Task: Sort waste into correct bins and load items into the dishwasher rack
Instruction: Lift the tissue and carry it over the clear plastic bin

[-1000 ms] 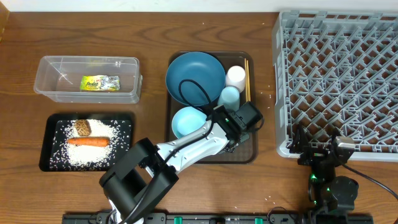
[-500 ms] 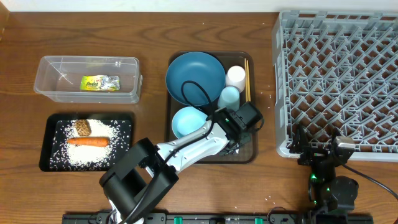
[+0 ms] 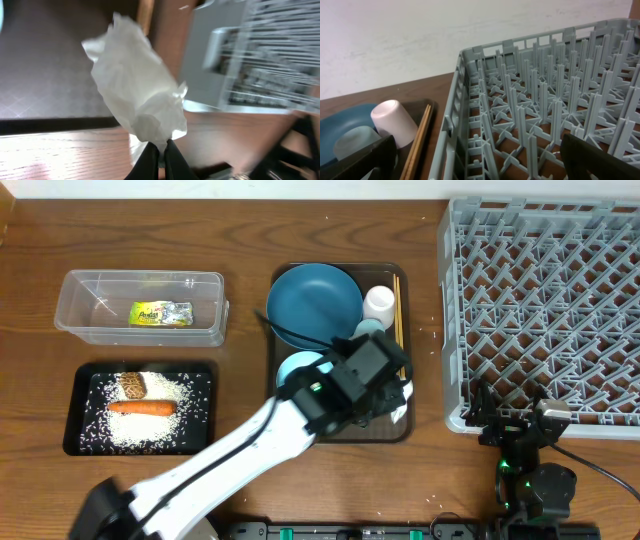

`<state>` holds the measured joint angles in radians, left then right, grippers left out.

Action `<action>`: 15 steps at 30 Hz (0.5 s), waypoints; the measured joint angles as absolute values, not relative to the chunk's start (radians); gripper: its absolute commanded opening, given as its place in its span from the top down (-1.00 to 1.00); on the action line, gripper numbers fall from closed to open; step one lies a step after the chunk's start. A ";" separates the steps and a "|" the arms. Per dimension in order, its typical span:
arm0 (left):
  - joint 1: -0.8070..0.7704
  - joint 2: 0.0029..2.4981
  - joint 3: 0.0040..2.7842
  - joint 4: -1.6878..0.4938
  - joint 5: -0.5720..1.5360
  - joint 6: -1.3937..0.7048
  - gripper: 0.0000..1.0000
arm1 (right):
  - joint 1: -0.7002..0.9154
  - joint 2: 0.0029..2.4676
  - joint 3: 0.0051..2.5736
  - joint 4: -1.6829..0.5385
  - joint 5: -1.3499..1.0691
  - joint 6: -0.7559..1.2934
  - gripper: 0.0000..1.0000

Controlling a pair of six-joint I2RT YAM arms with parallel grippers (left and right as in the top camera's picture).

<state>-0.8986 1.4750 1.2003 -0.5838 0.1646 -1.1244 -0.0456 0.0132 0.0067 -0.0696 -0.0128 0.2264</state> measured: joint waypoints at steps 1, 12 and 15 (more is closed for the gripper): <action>-0.899 1.449 1.200 -0.585 0.145 -1.115 0.88 | -0.046 0.013 0.007 -0.070 -0.013 0.226 -0.99; -0.748 1.282 1.200 -0.587 -0.282 -0.975 0.88 | -0.046 0.013 0.007 -0.070 -0.013 0.226 -0.98; -0.617 1.285 1.200 -0.573 -0.354 -0.963 0.87 | -0.046 0.013 0.007 -0.070 -0.013 0.226 -0.98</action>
